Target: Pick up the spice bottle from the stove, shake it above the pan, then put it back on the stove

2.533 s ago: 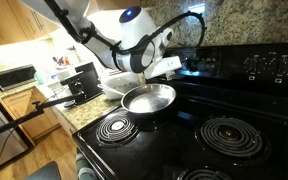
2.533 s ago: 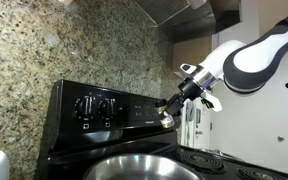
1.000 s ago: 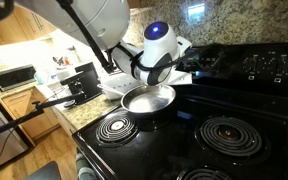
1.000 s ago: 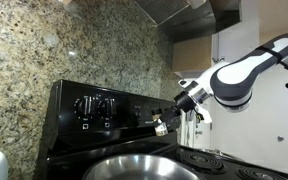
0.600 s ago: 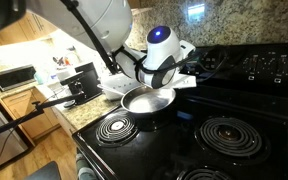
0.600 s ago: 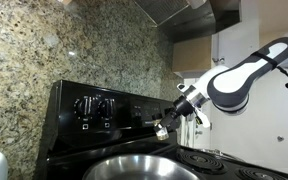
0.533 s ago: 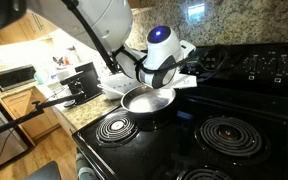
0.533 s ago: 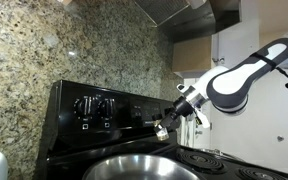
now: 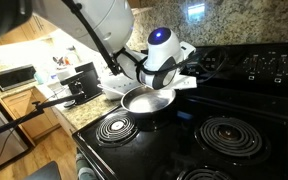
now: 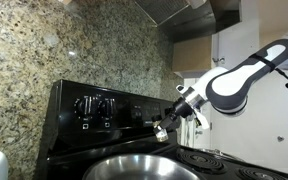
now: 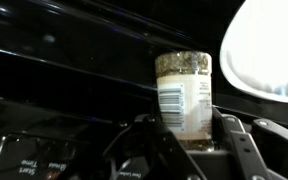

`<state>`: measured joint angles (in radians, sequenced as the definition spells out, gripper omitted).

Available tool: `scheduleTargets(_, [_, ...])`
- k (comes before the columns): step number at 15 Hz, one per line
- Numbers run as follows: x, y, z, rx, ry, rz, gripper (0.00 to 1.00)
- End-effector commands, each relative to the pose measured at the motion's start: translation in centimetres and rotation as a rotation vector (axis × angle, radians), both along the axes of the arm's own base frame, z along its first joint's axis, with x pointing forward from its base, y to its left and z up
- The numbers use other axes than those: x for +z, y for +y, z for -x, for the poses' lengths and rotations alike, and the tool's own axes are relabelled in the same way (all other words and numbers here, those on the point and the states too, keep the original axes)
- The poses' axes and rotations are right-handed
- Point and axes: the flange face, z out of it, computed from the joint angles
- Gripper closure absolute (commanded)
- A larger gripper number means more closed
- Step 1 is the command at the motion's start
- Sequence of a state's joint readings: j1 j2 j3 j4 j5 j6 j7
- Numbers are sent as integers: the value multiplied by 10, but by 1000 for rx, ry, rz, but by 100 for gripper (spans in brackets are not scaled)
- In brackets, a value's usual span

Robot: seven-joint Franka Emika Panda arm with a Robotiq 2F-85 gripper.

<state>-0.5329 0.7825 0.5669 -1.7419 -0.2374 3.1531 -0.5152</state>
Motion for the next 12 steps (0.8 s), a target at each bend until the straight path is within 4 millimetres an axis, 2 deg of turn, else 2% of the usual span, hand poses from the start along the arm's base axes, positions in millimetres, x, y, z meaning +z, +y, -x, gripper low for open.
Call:
scheduleTargets(1, [0, 0, 0, 0, 0, 0, 57])
scheduleTargets(3, [0, 0, 0, 0, 0, 0, 57])
scheduleTargets(4, [4, 4, 0, 13, -9, -7, 82])
scheduleTargets(8, [-4, 6, -2, -2, -10, -68, 82])
scheduleTargets(12, [-20, -6, -2, -33, 9, -78, 82])
